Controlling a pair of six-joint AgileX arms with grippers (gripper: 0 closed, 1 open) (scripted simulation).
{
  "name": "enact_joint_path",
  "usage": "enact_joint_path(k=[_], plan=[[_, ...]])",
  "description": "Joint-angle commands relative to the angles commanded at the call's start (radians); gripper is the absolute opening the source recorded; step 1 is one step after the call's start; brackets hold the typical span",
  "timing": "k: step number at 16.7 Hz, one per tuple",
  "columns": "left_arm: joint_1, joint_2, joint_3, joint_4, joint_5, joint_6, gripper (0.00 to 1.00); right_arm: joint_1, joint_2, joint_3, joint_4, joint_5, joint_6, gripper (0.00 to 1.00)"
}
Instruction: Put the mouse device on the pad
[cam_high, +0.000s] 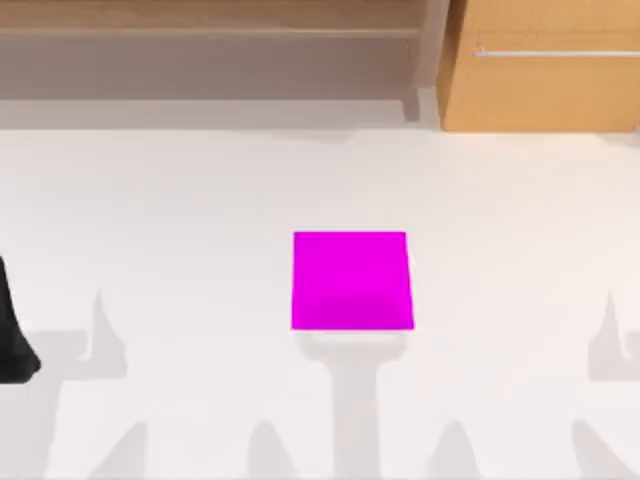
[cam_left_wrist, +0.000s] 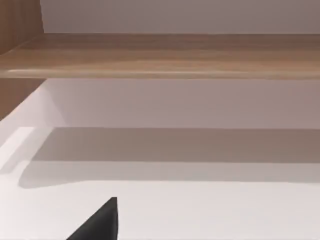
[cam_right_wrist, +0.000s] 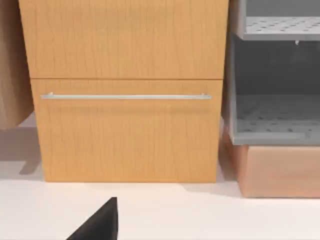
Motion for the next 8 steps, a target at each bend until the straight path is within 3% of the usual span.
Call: enact_joint_path(k=[4, 8], plan=[[0.000, 0.000, 0.000, 0.000, 0.000, 0.000, 1.00, -0.009, 0.032, 0.027, -0.031, 0.002, -0.033, 1.00], [0.000, 0.000, 0.000, 0.000, 0.000, 0.000, 1.00, -0.050, 0.219, 0.158, -0.185, 0.004, -0.225, 1.00]])
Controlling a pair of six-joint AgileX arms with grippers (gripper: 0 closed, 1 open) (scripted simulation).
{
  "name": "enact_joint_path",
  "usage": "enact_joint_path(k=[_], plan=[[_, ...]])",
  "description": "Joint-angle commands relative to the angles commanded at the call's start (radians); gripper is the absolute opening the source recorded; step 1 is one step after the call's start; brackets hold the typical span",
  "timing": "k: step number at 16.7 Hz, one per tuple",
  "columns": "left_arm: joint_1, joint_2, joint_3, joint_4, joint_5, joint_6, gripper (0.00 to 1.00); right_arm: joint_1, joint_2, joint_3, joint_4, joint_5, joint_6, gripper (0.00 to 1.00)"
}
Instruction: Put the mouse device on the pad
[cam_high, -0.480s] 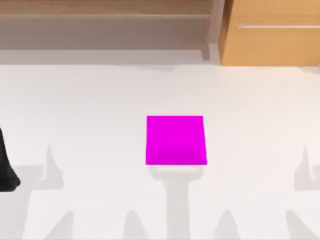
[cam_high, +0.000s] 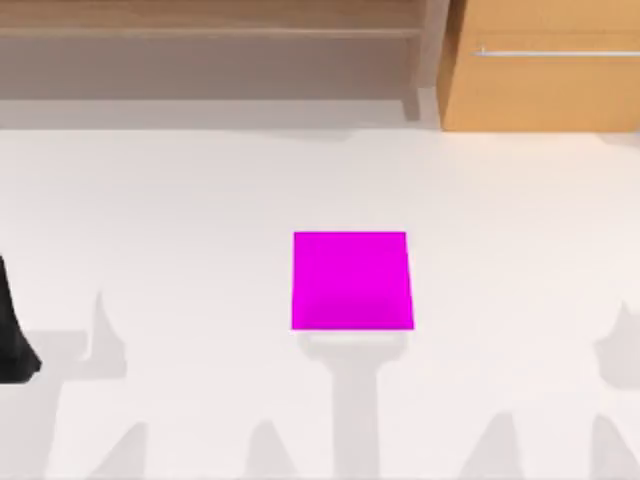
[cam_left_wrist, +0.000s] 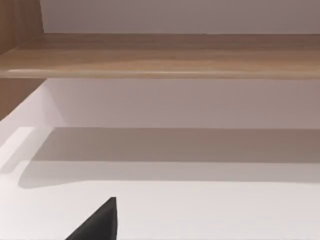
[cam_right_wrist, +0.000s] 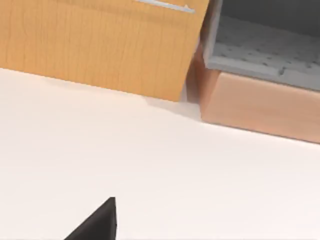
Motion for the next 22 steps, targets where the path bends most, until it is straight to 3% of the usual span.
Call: enact_joint_path(k=[9, 13, 17, 22], plan=[[0.000, 0.000, 0.000, 0.000, 0.000, 0.000, 1.00, -0.129, 0.722, 0.420, -0.553, -0.001, -0.834, 1.00], [0.000, 0.000, 0.000, 0.000, 0.000, 0.000, 1.00, -0.177, 0.974, 0.579, -0.754, -0.001, -1.124, 1.00], [0.000, 0.000, 0.000, 0.000, 0.000, 0.000, 1.00, -0.207, 1.115, 0.681, -0.866, 0.000, -1.286, 1.00], [0.000, 0.000, 0.000, 0.000, 0.000, 0.000, 1.00, -0.211, 1.136, 0.695, -0.880, 0.001, -1.307, 1.00]])
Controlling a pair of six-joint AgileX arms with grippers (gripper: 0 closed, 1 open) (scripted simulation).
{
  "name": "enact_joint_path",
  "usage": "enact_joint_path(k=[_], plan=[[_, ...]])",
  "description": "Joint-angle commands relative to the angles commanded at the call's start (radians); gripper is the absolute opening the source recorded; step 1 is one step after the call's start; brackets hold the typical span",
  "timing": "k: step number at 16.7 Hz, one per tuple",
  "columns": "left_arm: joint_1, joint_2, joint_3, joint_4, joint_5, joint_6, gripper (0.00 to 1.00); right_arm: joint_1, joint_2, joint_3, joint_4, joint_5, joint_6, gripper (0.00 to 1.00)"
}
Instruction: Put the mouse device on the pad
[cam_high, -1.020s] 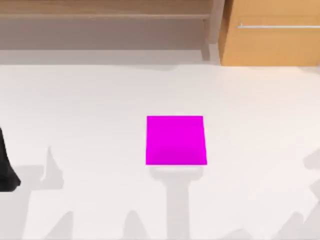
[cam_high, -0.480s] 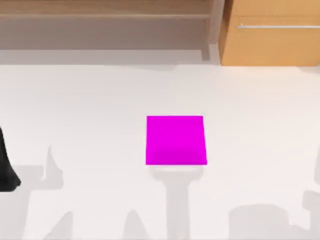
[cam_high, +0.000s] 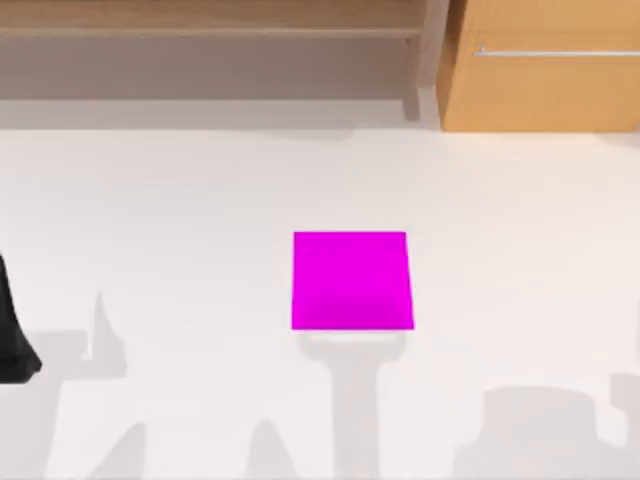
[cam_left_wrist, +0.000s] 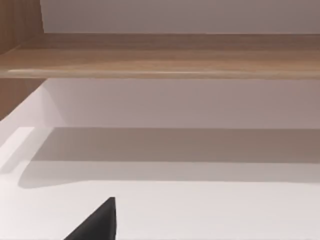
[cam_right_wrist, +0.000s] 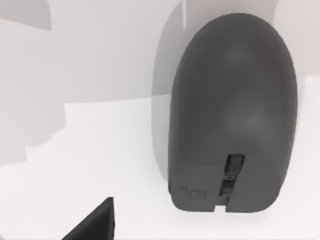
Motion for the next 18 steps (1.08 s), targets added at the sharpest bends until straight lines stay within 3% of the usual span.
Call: enact_joint_path(k=[5, 13, 18], plan=[[0.000, 0.000, 0.000, 0.000, 0.000, 0.000, 1.00, 0.003, 0.033, -0.045, 0.074, 0.000, 0.004, 1.00], [0.000, 0.000, 0.000, 0.000, 0.000, 0.000, 1.00, 0.002, 0.212, -0.245, 0.461, 0.000, 0.005, 1.00], [0.000, 0.000, 0.000, 0.000, 0.000, 0.000, 1.00, 0.002, 0.225, -0.259, 0.483, 0.000, 0.005, 1.00]])
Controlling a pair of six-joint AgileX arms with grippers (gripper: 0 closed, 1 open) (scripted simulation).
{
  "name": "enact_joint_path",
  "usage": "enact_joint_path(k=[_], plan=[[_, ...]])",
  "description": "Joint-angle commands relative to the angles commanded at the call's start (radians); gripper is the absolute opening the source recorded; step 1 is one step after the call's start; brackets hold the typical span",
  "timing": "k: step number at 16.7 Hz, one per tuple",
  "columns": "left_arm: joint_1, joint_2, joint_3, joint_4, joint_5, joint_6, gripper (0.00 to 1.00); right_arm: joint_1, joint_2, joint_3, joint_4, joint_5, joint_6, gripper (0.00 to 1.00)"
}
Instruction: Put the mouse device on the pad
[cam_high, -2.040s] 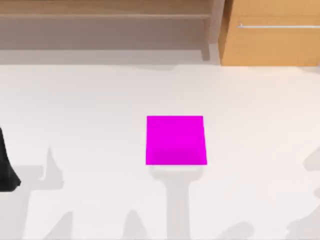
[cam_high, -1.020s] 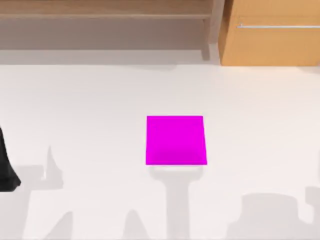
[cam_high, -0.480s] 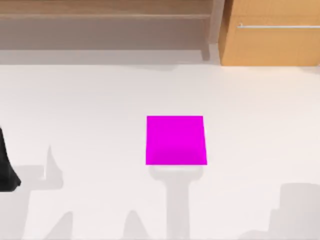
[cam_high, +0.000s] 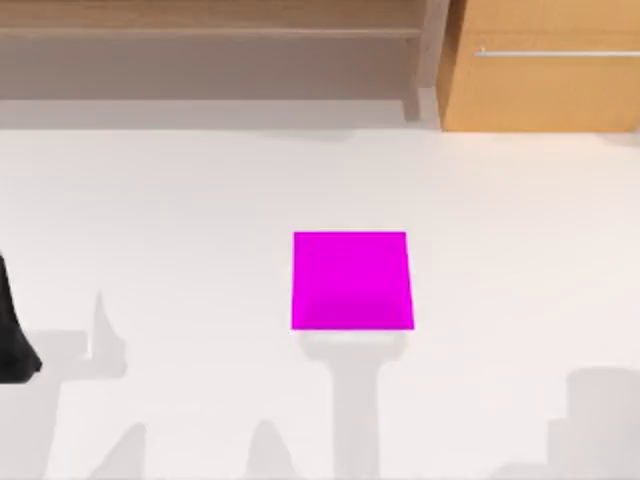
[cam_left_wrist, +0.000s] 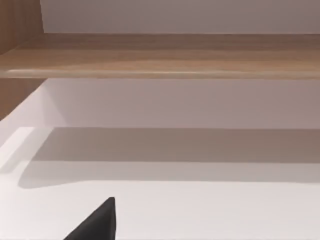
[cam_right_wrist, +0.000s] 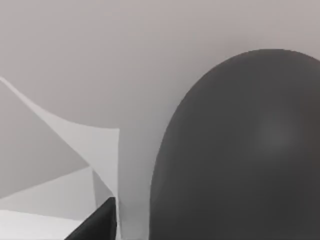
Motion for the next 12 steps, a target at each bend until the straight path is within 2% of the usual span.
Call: enact_joint_path(k=[12], plan=[[0.000, 0.000, 0.000, 0.000, 0.000, 0.000, 1.00, 0.000, 0.000, 0.000, 0.000, 0.000, 0.000, 0.10]])
